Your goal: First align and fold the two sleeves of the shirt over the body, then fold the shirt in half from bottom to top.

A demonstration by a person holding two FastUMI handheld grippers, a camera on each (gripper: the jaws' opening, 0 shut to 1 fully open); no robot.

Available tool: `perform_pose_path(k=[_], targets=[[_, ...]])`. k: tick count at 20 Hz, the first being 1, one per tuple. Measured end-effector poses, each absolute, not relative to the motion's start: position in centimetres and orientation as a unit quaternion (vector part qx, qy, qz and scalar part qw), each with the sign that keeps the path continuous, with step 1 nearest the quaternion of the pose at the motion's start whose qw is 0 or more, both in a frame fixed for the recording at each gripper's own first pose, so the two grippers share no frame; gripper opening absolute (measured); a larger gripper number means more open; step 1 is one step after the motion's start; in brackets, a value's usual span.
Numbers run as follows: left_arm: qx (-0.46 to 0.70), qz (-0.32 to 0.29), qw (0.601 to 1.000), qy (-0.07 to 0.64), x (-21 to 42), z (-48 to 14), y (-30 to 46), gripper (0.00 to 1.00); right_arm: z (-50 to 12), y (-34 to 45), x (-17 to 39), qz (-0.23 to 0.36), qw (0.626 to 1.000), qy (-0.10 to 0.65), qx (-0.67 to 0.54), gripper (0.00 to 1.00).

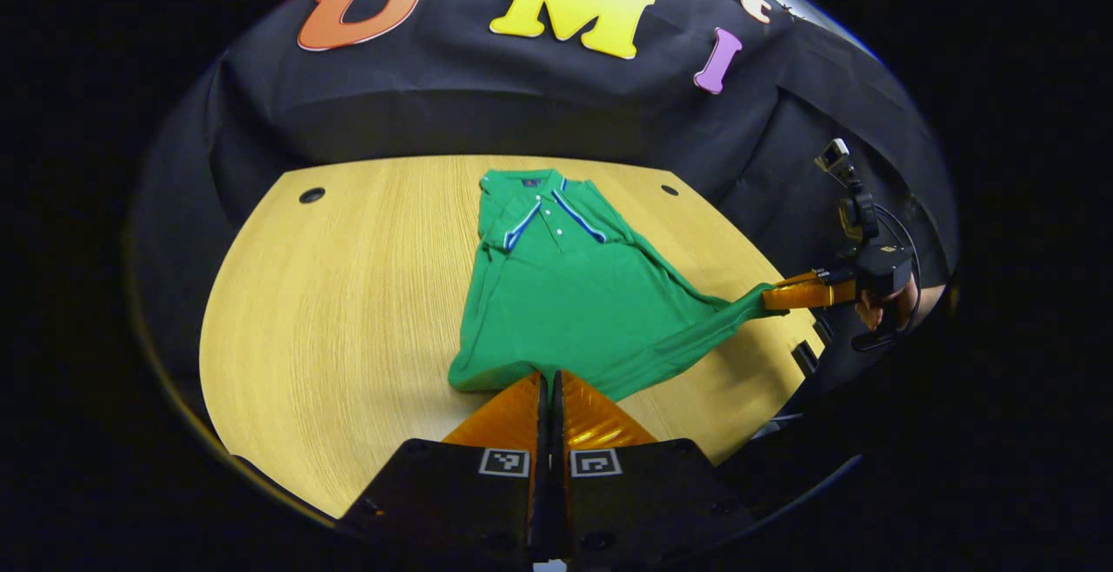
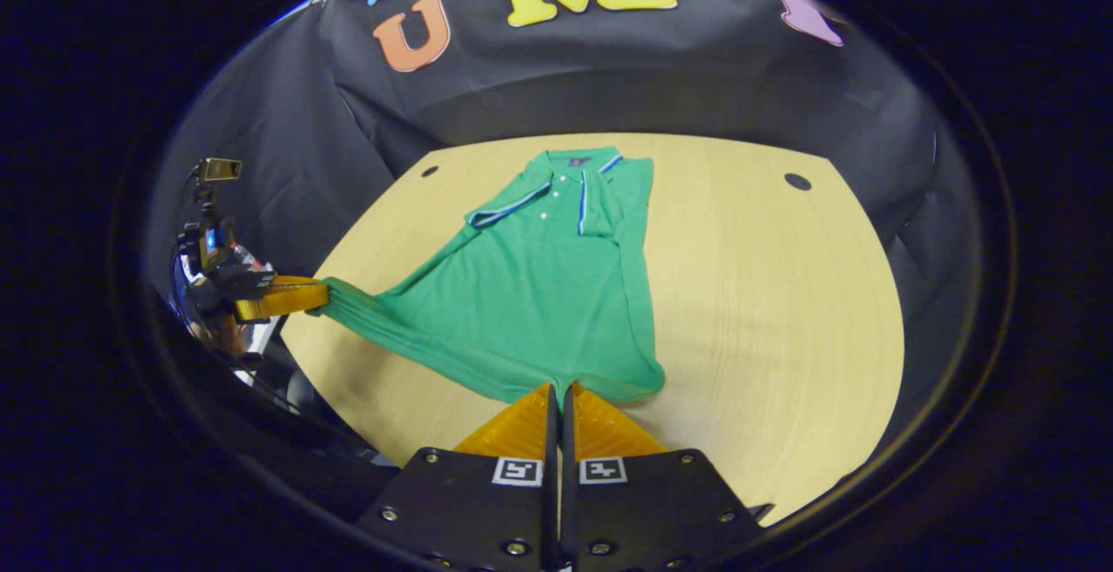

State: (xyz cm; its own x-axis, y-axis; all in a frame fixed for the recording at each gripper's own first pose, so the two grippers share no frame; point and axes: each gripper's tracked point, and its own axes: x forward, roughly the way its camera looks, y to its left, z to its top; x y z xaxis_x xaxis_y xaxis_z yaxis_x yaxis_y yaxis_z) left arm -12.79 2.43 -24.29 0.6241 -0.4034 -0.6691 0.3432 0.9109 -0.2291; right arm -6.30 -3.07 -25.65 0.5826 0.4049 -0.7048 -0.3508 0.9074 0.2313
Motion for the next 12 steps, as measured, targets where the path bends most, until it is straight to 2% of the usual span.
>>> perform_pose_path(k=[12], targets=[[-0.012,-0.195,0.928,0.318,-5.2,-19.0,3.0,0.03,-18.3,-2.7,-0.3,0.215,0.916,0.336,0.032,0.01]])
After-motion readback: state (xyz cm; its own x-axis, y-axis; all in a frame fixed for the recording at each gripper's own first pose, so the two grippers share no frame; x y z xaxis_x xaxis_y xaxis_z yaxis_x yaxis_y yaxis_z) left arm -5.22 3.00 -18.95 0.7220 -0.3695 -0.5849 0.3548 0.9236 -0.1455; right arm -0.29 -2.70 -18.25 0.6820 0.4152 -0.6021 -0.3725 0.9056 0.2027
